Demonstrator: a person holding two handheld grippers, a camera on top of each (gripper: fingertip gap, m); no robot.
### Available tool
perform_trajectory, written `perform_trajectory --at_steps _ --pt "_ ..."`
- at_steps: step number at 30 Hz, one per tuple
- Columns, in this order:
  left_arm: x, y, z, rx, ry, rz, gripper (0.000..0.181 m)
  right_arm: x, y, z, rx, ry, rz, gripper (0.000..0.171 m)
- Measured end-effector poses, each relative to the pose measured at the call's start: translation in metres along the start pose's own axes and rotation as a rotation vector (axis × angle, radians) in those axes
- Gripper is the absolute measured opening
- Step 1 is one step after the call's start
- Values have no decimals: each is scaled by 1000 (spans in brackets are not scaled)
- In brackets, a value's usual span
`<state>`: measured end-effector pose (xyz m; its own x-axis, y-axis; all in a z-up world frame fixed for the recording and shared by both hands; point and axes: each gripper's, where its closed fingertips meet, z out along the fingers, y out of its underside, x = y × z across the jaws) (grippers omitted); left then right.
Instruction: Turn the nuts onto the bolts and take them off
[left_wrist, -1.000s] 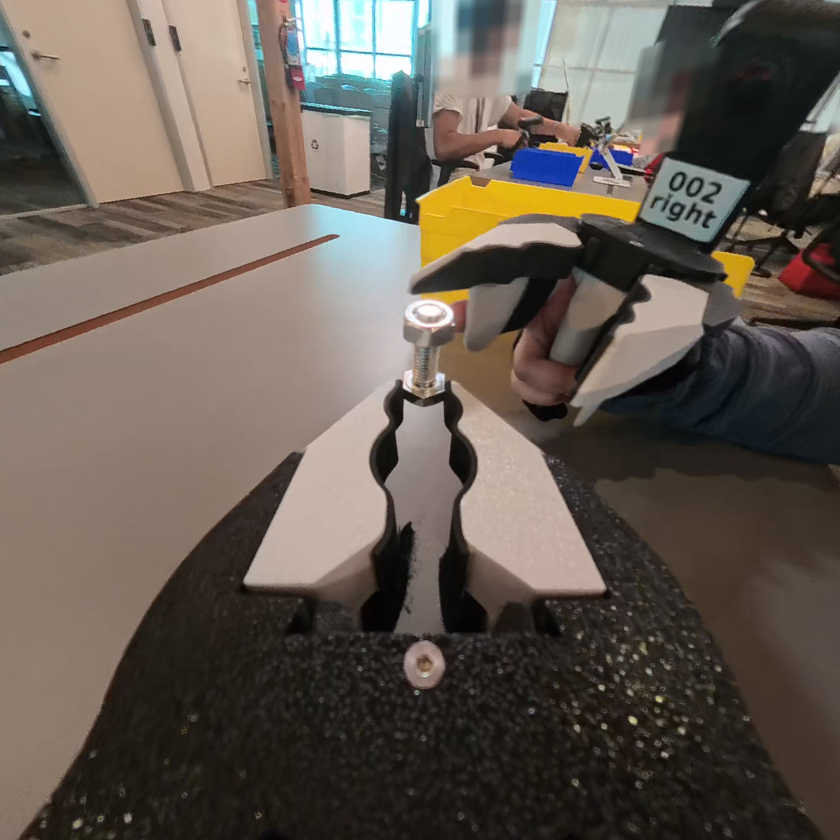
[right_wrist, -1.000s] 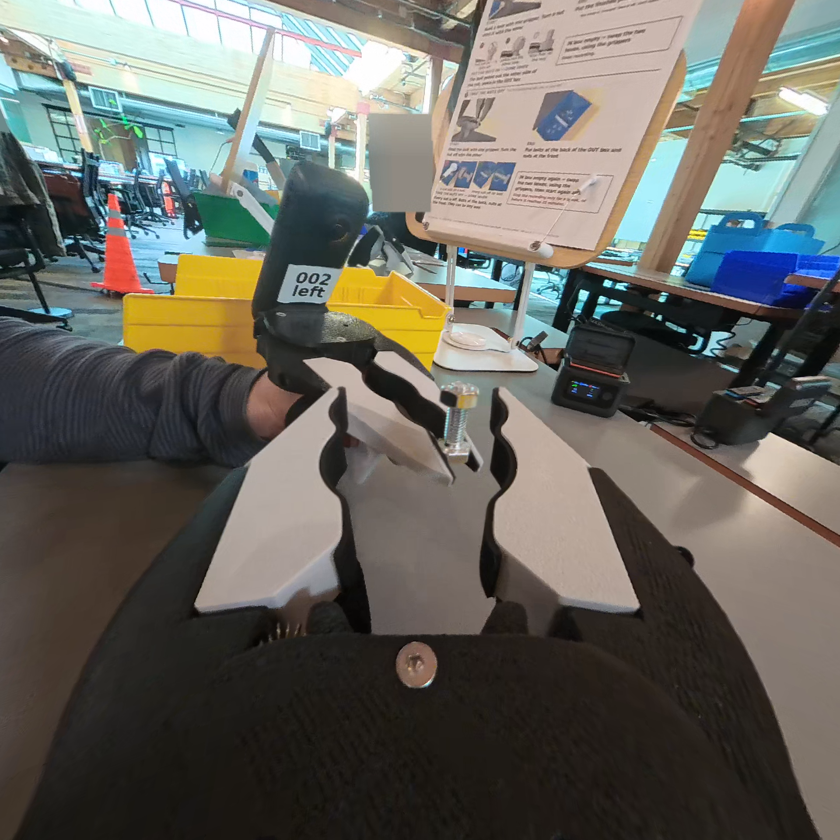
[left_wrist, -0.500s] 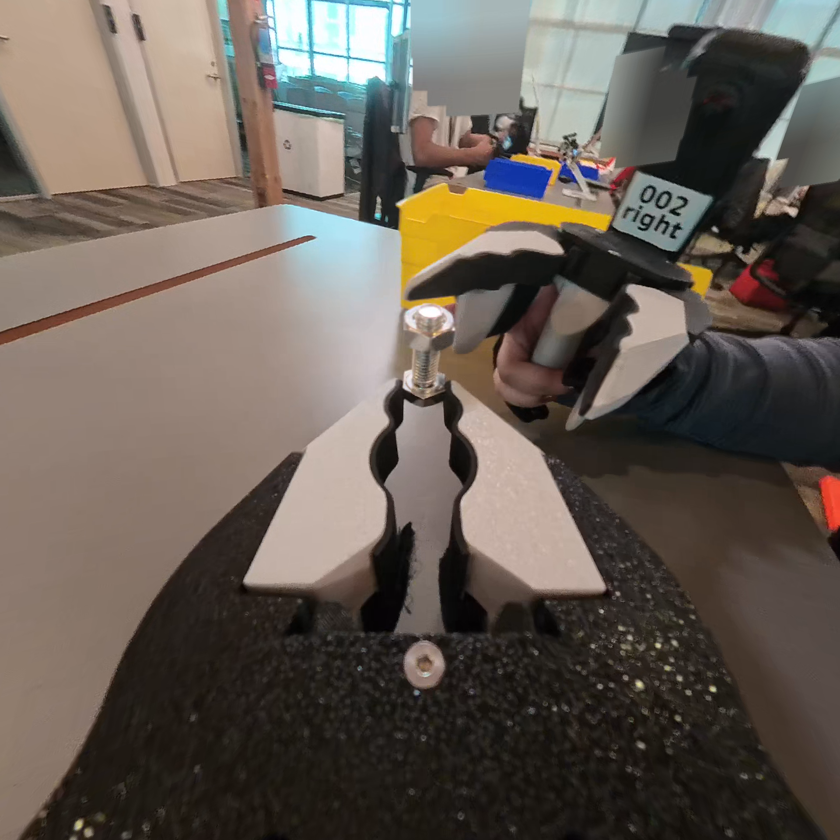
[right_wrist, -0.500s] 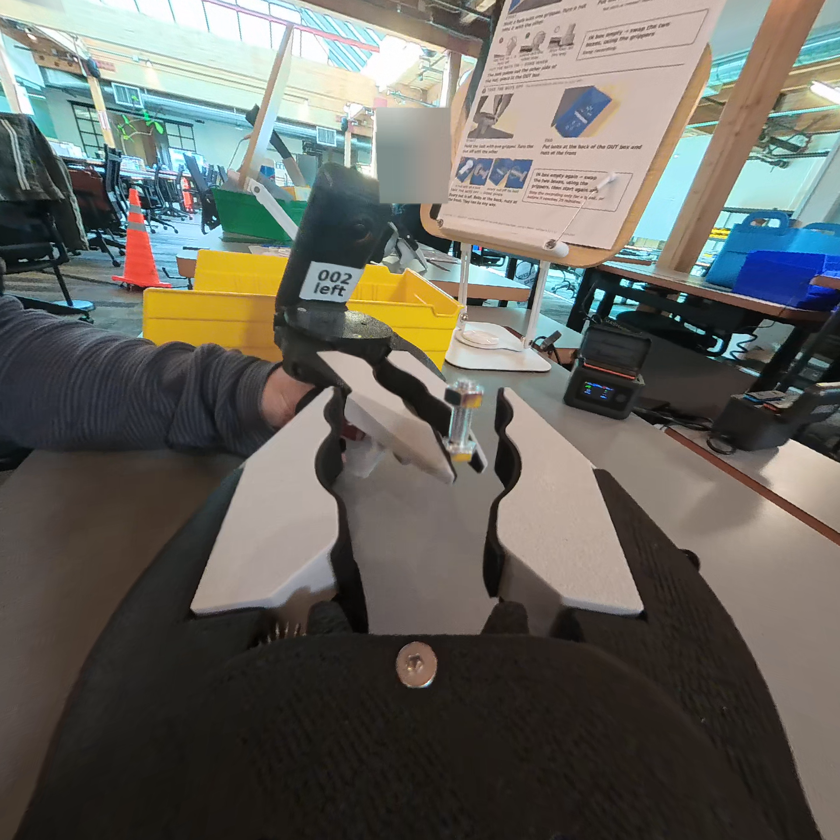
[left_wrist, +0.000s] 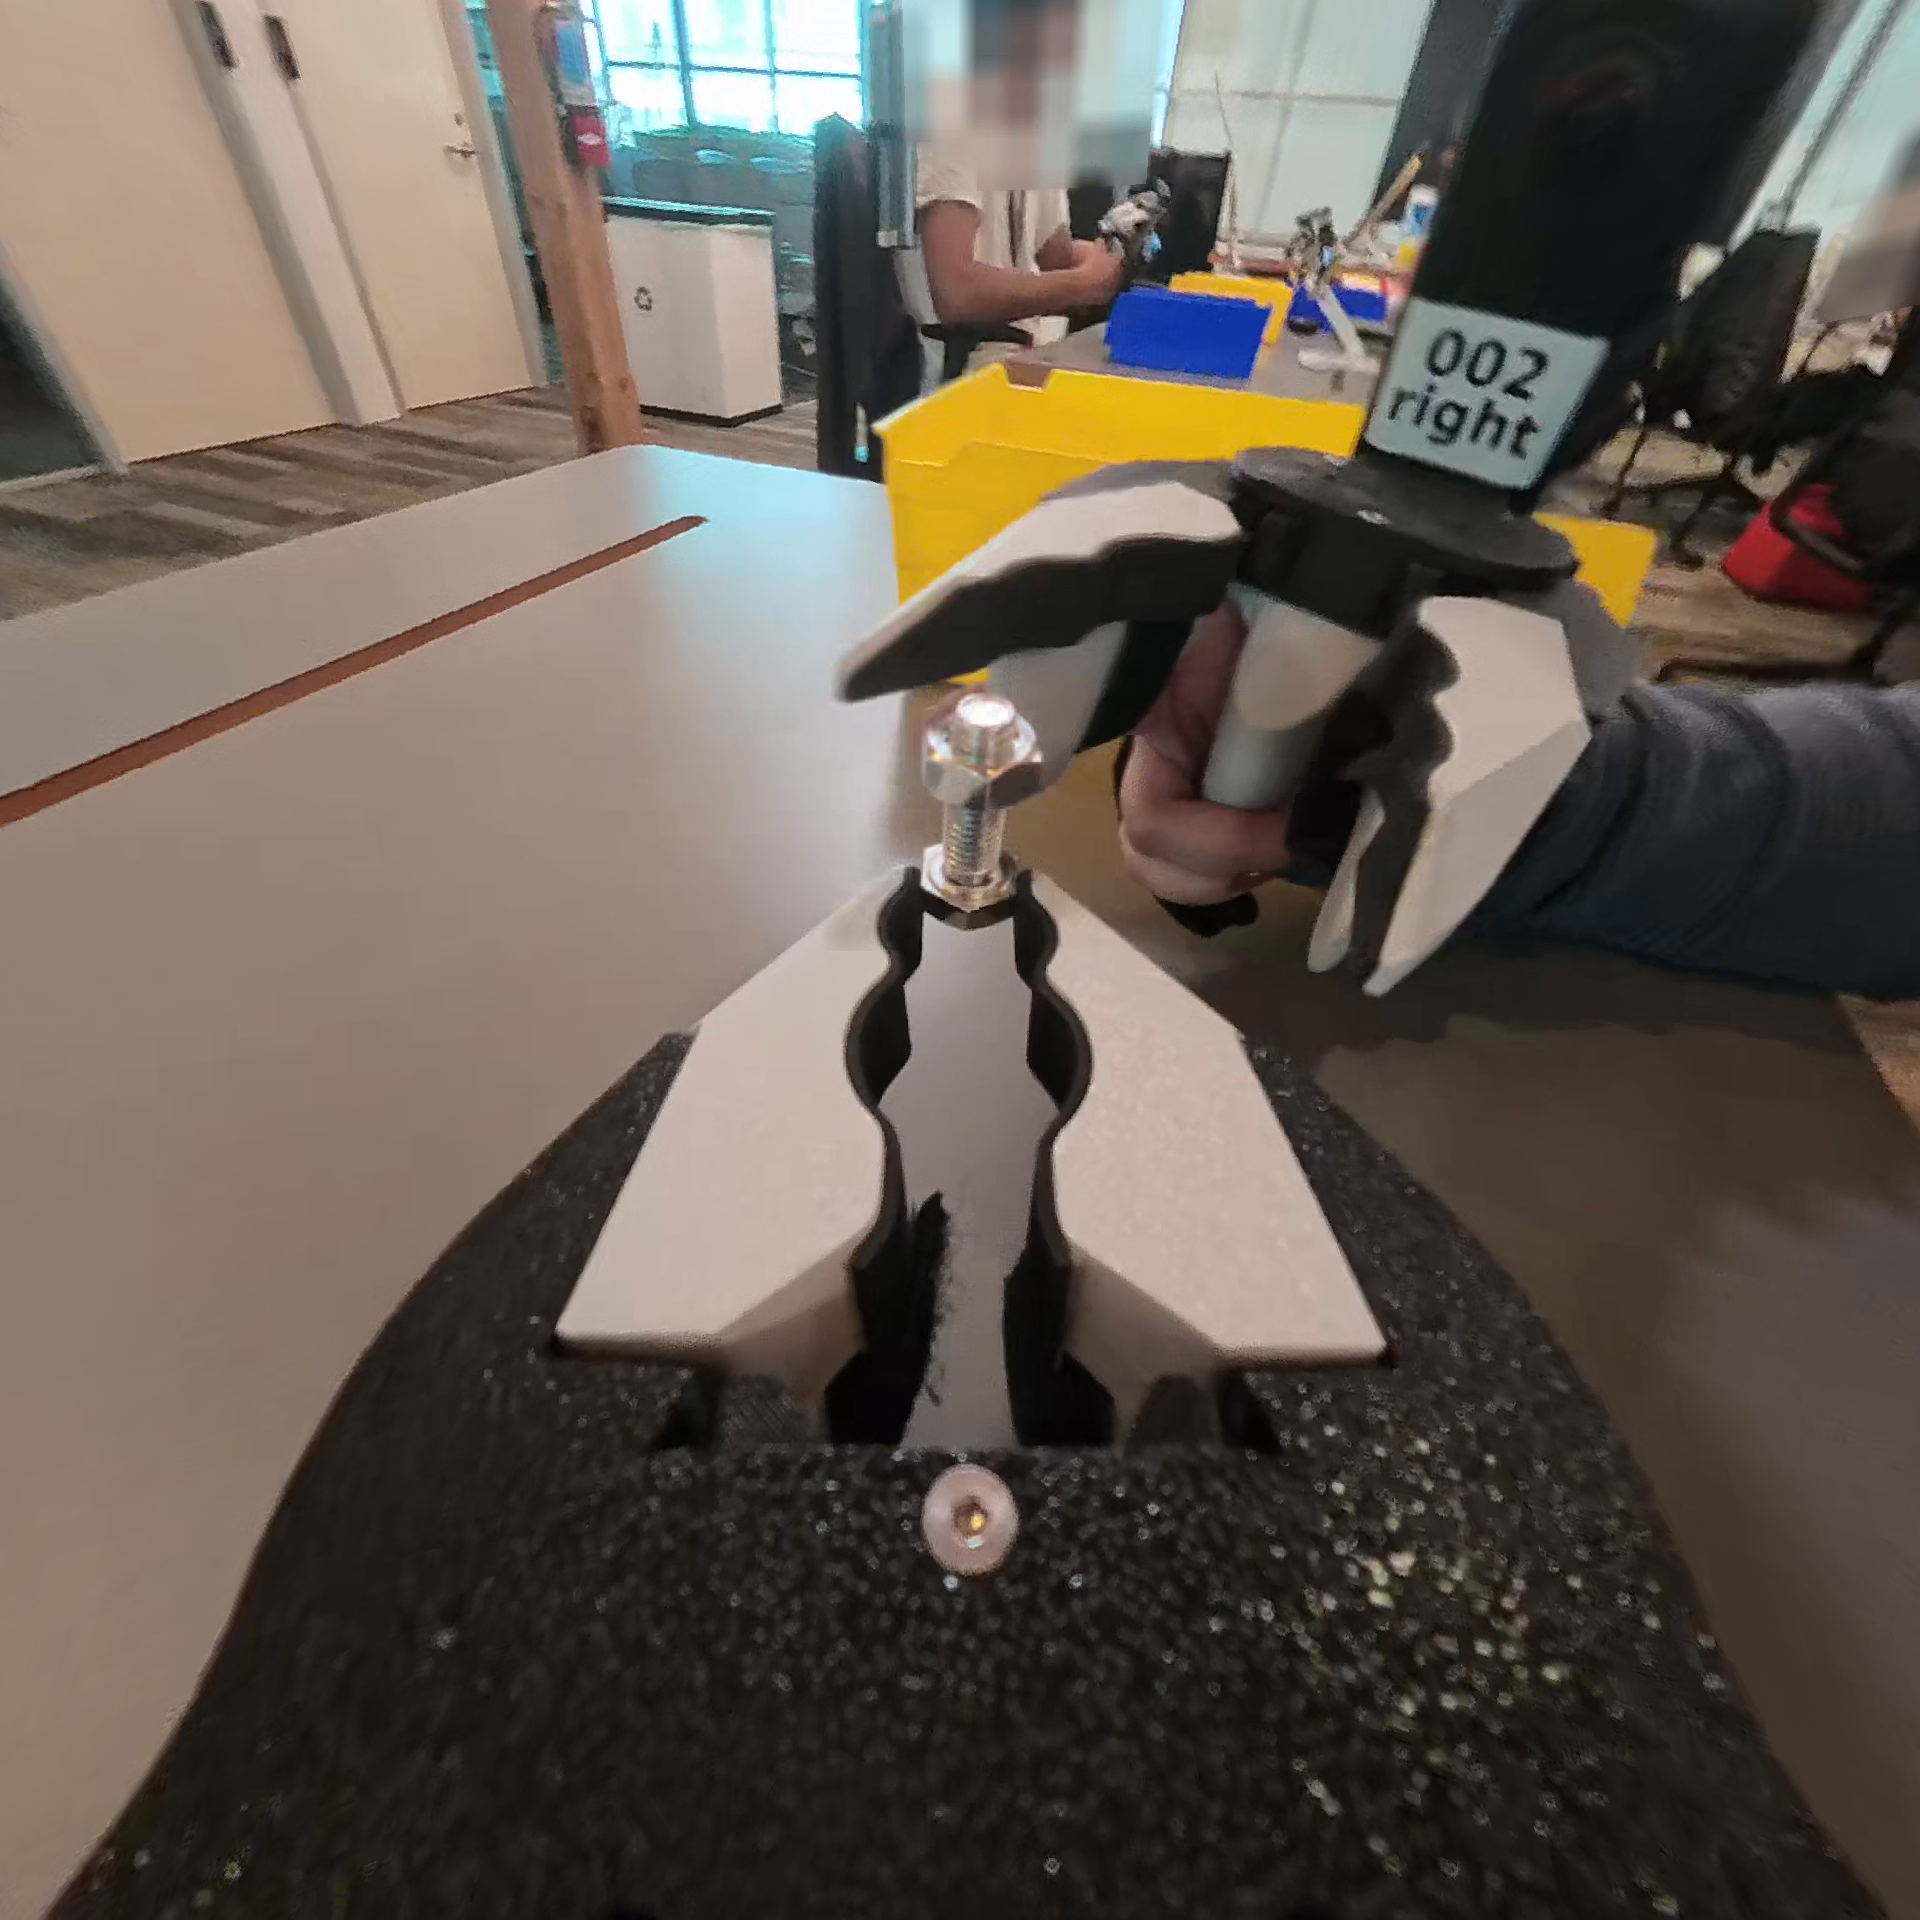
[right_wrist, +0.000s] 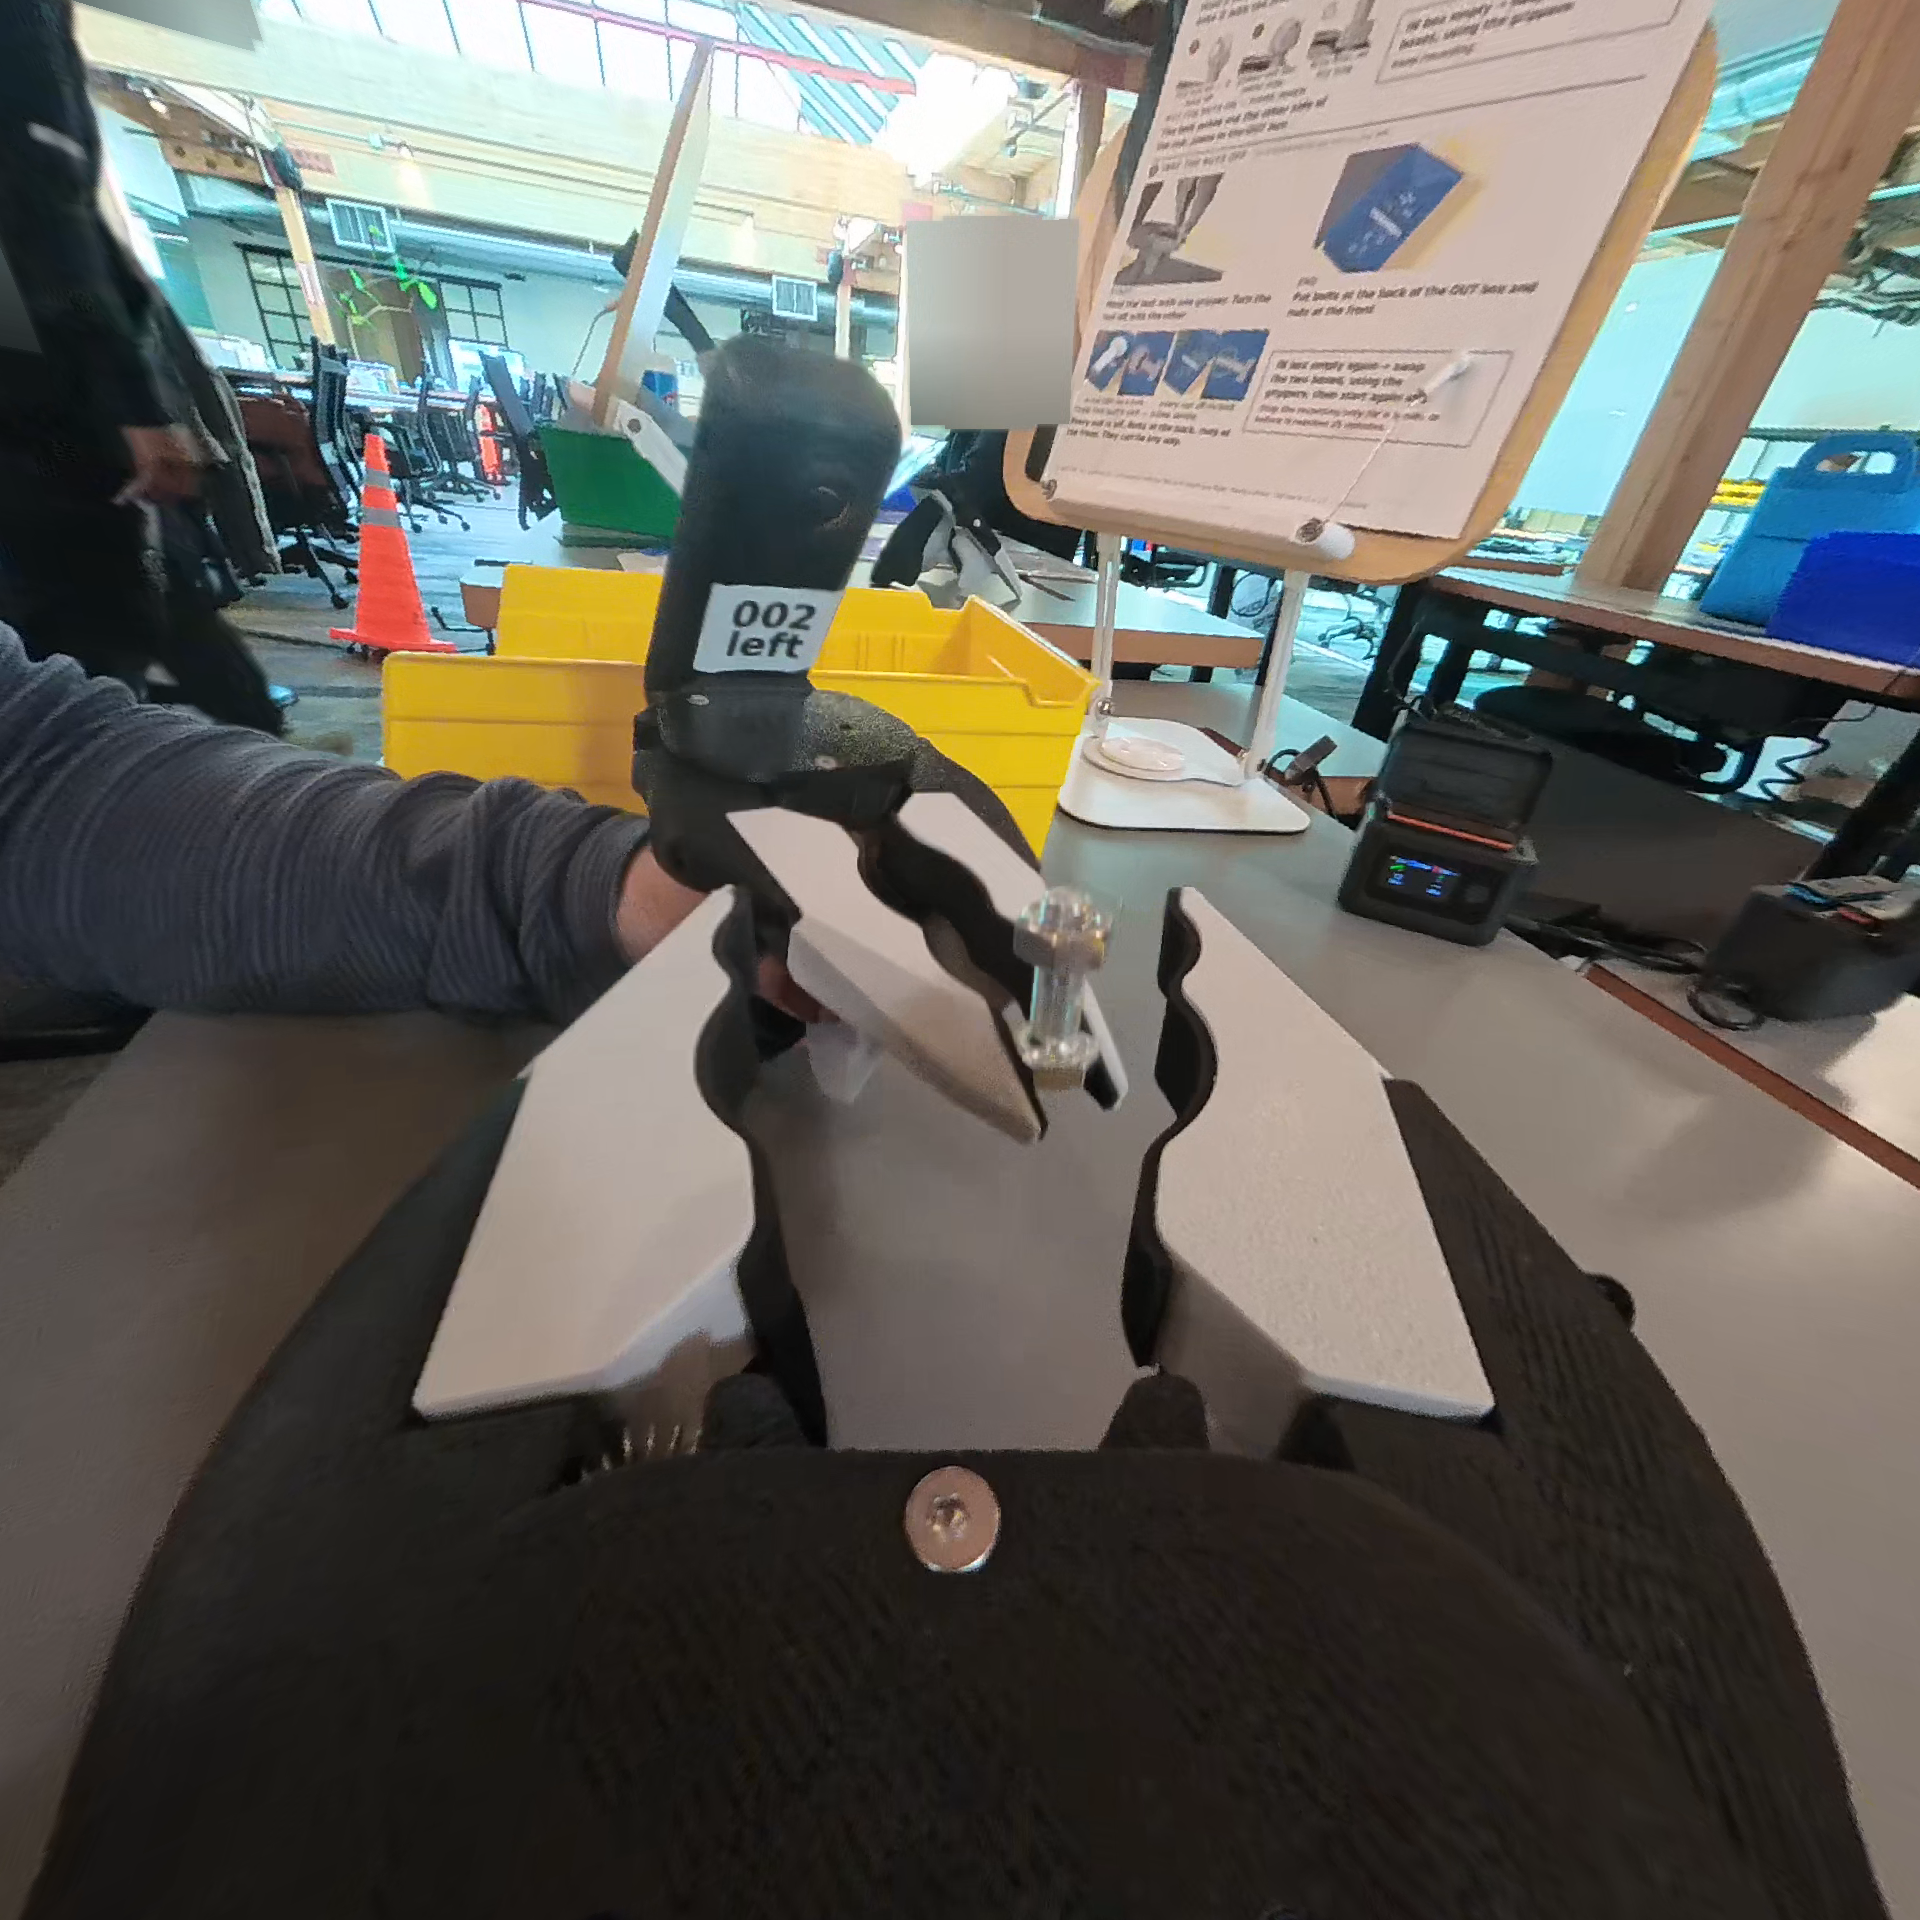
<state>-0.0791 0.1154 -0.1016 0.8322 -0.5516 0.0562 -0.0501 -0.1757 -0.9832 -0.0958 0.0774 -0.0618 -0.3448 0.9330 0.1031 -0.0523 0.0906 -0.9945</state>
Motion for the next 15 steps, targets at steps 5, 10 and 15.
perform_trajectory --at_steps 5,10,15 --pt "0 4 2 -17 -11 14 16 -12 9 5 -44 -57 -3 79" --pt "-16 -5 -11 37 -38 -55 16 -1 4 -7 -38 -30 -17 69" --pt "15 4 2 -30 68 76 16 -11 5 3 -33 -55 -21 83"
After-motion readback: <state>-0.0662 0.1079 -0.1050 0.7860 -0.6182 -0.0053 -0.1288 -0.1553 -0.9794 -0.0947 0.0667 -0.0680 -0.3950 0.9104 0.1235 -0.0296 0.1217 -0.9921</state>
